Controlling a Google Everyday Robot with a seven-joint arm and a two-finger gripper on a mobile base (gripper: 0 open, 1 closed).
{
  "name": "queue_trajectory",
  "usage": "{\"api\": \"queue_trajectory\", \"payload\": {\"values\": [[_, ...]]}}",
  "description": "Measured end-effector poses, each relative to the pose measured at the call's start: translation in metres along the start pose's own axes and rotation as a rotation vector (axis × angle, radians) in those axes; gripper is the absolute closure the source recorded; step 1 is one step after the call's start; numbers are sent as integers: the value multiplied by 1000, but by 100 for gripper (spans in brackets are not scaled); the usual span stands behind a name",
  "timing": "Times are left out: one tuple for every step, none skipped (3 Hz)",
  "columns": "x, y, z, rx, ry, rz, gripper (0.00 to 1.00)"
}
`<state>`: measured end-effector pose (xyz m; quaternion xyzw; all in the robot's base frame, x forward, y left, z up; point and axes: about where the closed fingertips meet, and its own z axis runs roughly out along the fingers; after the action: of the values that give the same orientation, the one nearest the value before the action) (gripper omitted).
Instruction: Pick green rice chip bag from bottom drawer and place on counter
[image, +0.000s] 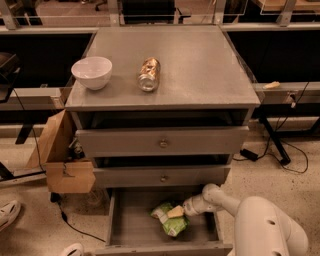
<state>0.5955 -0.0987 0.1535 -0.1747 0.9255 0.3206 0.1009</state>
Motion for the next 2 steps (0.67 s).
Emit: {"api": "queue_trajectory", "payload": {"values": [[3,-6,6,-4,18,7,66],[4,-6,6,-3,21,7,89]]}}
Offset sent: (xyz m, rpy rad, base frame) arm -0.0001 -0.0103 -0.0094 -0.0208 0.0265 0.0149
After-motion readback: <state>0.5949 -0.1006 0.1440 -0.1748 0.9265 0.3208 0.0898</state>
